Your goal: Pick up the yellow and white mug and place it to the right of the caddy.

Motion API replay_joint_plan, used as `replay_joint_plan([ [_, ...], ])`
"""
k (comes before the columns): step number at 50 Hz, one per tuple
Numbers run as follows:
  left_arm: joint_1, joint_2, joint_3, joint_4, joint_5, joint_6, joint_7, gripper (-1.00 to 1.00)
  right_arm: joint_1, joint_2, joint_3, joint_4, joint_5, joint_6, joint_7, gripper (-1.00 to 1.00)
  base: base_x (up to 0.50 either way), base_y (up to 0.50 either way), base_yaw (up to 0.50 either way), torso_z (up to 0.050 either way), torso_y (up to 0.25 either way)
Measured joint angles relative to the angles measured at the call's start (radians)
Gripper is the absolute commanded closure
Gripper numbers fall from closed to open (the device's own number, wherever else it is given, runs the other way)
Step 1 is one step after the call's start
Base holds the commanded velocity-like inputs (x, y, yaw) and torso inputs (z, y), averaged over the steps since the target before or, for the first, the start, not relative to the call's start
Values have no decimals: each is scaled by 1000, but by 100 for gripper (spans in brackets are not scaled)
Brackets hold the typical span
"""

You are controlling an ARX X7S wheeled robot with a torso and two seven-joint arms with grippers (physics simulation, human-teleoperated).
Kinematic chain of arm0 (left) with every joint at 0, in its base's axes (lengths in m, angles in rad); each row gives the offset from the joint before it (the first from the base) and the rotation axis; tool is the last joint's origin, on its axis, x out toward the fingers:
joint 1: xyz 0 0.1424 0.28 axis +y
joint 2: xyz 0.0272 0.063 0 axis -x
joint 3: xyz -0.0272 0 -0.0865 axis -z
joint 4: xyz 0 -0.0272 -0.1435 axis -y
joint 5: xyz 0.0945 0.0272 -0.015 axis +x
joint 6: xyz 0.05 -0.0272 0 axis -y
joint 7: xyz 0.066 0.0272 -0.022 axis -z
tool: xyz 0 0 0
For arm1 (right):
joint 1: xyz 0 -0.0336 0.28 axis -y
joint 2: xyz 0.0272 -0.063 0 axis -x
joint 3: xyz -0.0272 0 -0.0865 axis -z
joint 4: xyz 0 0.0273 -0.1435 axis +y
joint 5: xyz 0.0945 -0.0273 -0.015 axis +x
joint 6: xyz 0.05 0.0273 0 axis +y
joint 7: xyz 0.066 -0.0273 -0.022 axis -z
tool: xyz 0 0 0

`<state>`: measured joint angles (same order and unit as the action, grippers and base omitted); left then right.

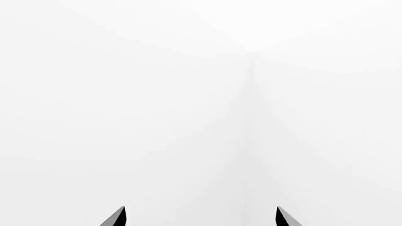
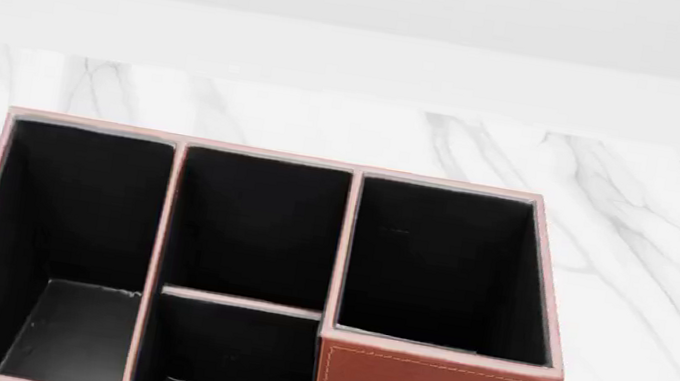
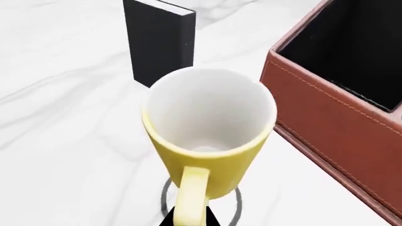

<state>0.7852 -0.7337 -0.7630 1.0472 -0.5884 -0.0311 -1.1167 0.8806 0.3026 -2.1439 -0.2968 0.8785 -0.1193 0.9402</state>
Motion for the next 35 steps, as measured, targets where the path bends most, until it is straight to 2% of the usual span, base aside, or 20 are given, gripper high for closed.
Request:
replay_joint_plan([
  [16, 0, -9, 6, 0, -2, 0, -9, -100, 140, 29, 18, -380, -115, 198, 304, 100, 0, 0, 0, 0, 0],
  [28, 0, -20, 7, 0, -6, -3, -19, -100, 193, 37, 29, -561, -181, 278, 411, 100, 0, 0, 0, 0, 0],
  [35, 0, -28, 8, 0, -9, -5, -25, -100, 222, 82, 59, -628, -201, 279, 455, 100, 0, 0, 0, 0, 0],
])
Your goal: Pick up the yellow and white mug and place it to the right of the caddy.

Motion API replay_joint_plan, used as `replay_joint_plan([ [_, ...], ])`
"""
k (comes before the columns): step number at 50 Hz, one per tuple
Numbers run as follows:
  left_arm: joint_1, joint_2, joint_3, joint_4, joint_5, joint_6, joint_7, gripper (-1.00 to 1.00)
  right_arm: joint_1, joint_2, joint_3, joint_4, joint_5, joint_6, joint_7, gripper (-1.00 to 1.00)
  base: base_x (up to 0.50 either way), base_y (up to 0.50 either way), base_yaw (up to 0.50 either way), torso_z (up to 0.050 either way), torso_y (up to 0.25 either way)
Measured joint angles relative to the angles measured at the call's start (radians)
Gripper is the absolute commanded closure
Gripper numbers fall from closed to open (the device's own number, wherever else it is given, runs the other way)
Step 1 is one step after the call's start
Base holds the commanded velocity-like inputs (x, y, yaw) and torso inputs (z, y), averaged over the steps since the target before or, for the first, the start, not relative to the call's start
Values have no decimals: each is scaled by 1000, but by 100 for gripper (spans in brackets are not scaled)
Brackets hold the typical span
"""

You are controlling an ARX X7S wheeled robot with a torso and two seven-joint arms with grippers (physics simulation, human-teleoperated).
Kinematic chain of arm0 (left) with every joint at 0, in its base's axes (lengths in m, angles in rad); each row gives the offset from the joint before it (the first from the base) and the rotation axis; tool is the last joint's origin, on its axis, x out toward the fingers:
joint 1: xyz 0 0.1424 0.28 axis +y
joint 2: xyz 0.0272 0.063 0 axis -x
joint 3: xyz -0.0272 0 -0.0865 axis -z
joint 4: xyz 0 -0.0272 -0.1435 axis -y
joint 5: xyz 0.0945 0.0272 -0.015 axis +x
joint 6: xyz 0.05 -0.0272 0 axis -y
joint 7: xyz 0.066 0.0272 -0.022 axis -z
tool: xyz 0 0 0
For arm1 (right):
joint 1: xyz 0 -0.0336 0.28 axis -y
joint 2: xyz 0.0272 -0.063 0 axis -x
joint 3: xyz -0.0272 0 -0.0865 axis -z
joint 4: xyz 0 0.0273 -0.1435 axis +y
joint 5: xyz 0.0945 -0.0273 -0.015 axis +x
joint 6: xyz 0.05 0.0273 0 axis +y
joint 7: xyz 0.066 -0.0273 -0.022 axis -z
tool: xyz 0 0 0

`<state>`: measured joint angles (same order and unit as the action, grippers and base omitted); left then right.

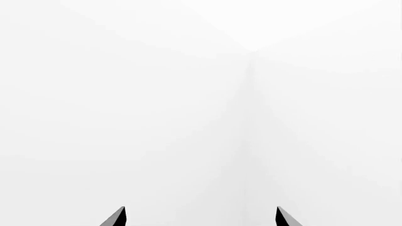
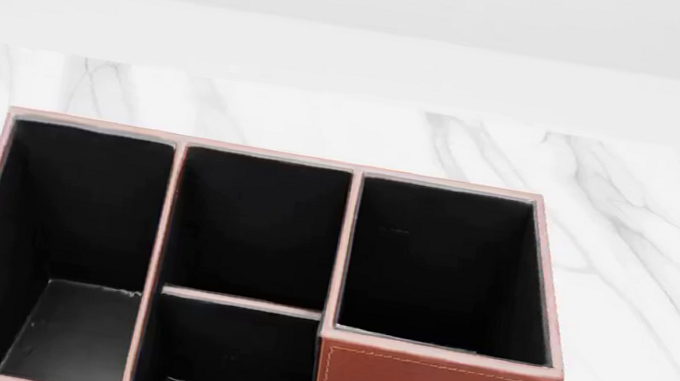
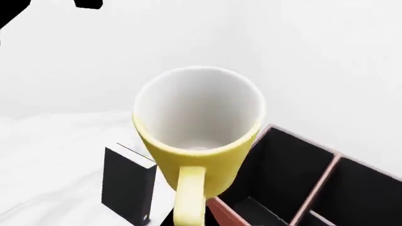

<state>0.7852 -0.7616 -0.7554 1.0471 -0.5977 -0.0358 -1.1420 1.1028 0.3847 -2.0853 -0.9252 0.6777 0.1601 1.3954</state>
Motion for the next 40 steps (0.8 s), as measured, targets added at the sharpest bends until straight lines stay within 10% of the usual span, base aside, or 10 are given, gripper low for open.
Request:
replay_joint_plan([
  [40, 0, -8, 17, 0, 11, 6, -12, -100, 234, 674, 170, -57, 71, -364, 102, 100, 0, 0, 0, 0, 0],
])
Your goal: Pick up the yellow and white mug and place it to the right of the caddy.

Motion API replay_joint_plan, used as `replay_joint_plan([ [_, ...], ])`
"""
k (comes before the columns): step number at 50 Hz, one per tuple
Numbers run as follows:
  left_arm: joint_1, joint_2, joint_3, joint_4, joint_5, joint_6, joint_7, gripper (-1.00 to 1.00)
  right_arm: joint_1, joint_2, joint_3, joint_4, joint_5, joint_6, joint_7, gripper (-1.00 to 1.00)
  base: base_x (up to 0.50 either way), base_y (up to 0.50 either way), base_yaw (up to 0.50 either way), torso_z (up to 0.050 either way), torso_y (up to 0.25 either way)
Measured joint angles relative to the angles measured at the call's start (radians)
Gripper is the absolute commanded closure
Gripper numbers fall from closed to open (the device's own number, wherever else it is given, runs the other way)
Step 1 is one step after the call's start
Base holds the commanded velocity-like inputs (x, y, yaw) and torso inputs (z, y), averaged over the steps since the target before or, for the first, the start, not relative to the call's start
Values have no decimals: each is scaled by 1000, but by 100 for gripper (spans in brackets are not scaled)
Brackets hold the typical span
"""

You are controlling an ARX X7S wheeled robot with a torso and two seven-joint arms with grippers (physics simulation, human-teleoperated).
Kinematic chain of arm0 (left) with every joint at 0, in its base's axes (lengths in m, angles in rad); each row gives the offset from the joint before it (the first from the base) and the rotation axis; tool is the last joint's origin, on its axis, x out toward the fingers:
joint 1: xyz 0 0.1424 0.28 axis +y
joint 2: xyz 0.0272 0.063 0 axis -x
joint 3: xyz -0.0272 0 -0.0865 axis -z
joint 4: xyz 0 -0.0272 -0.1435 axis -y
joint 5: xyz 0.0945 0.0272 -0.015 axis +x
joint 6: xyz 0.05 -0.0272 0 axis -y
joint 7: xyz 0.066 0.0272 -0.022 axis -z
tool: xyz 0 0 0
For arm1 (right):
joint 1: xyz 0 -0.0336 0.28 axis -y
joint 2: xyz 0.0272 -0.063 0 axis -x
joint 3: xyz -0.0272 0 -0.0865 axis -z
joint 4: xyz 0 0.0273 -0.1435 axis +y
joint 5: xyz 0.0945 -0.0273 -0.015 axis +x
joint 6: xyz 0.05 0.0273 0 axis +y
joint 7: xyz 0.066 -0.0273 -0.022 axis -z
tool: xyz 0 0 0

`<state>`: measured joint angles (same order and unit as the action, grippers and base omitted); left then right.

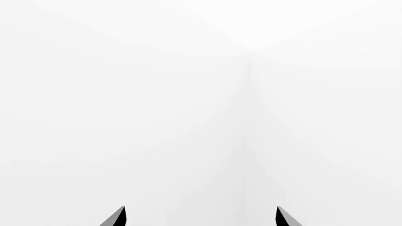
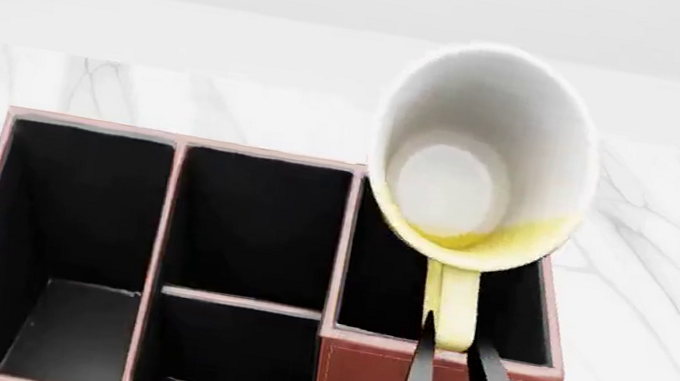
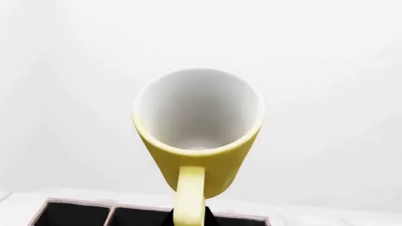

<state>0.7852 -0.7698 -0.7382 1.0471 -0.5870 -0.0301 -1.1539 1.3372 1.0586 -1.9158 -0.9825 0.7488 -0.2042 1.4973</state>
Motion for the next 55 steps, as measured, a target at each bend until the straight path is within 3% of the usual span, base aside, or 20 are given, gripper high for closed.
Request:
replay_joint_plan([
  [39, 0, -21, 13, 0, 2, -8, -18, -100, -55, 291, 35, 207, 119, -240, -110, 100, 0, 0, 0, 0, 1],
  [55, 0, -29, 24, 0, 5, -12, -30, -100, -58, 324, 27, 345, 226, -171, -223, 100, 0, 0, 0, 0, 1],
])
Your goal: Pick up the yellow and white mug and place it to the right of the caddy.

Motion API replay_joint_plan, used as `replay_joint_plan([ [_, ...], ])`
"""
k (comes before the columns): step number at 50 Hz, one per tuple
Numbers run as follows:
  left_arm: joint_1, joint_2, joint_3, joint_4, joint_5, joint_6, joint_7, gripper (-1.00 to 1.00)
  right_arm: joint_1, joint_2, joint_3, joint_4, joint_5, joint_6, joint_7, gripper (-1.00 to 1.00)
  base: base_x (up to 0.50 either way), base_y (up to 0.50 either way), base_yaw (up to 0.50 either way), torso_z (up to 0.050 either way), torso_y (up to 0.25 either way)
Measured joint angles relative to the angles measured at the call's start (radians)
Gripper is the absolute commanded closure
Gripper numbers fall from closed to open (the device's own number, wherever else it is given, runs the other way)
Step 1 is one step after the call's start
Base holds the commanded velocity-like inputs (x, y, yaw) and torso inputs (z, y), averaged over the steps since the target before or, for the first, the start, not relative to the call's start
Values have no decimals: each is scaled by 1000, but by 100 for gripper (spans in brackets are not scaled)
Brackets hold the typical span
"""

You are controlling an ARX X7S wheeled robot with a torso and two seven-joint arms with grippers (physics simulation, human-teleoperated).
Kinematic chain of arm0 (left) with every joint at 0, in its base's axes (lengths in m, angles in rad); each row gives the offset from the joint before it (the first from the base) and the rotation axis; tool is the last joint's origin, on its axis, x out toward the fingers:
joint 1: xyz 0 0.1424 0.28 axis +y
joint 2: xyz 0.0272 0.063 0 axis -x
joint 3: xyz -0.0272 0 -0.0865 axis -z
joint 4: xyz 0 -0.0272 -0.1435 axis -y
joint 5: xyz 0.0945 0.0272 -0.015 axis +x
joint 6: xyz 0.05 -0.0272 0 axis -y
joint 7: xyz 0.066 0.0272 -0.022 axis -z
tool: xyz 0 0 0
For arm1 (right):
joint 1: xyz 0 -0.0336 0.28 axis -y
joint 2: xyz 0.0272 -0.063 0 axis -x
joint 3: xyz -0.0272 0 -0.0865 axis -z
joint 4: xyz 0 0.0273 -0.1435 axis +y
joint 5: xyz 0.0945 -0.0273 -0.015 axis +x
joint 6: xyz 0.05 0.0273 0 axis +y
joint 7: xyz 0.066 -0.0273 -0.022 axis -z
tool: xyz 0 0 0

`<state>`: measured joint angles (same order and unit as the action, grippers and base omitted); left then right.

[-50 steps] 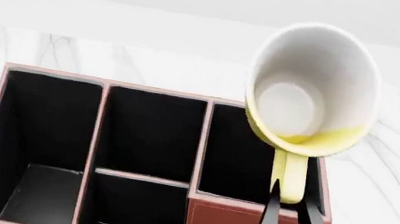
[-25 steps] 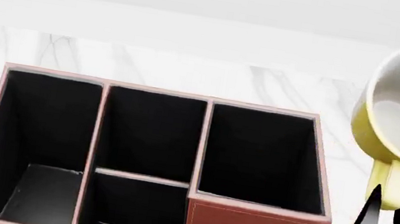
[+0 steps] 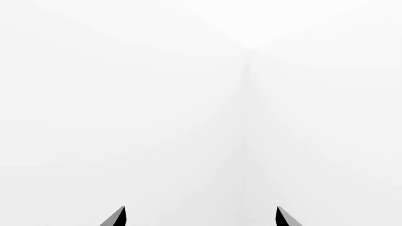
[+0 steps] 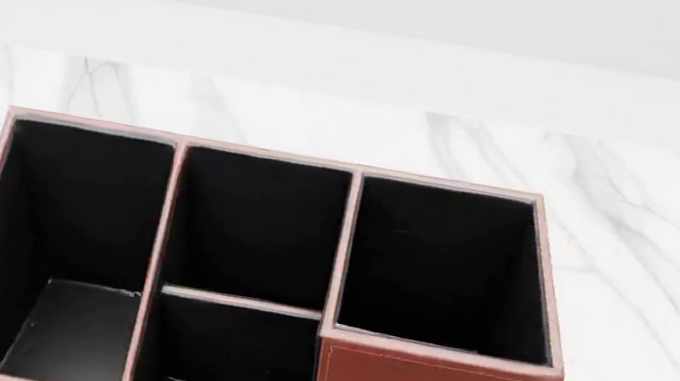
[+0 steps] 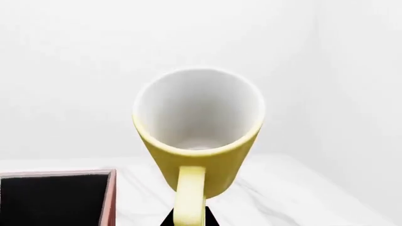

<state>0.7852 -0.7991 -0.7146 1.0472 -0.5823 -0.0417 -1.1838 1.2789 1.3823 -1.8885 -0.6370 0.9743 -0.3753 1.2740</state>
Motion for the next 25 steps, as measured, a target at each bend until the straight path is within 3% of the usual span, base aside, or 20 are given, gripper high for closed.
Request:
replay_joint_plan([
  [25, 0, -27, 18, 0, 1, -4, -29, -100, 27, -46, -4, 196, 129, 158, -168, 100, 0, 0, 0, 0, 0],
])
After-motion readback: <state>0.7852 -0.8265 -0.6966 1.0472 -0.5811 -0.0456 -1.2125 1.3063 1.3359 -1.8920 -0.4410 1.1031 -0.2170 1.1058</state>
